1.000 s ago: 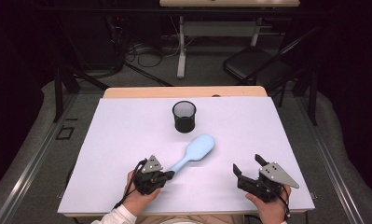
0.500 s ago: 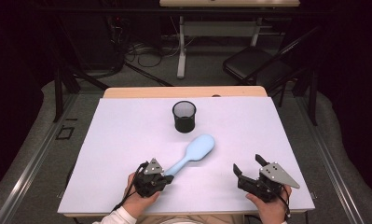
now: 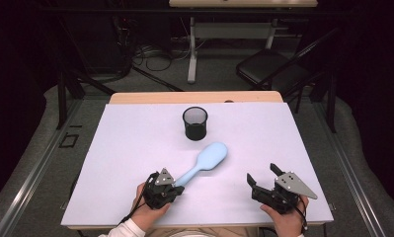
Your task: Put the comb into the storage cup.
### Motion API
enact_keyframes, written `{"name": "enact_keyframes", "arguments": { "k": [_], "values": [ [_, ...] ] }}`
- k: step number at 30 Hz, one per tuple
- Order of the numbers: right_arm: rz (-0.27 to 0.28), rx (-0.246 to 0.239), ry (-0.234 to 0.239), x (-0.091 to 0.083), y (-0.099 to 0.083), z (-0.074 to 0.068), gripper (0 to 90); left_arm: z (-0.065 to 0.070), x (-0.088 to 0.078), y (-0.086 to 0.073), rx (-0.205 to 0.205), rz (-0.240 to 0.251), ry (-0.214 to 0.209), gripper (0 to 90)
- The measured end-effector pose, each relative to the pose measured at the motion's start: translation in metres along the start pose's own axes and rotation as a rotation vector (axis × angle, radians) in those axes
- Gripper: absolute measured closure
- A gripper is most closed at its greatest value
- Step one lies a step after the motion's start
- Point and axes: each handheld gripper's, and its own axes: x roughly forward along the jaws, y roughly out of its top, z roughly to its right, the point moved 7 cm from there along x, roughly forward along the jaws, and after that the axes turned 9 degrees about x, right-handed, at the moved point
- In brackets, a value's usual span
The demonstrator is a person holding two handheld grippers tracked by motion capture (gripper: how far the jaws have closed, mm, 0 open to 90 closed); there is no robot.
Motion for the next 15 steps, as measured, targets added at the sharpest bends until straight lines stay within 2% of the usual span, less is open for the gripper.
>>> {"name": "enact_keyframes", "arguments": {
  "k": [15],
  "values": [
    [0.000,0.000,0.002,0.000,0.000,0.000,14.4,-0.013,-0.003,-0.002,-0.009,-0.004,0.032,90.0]
  ]
}}
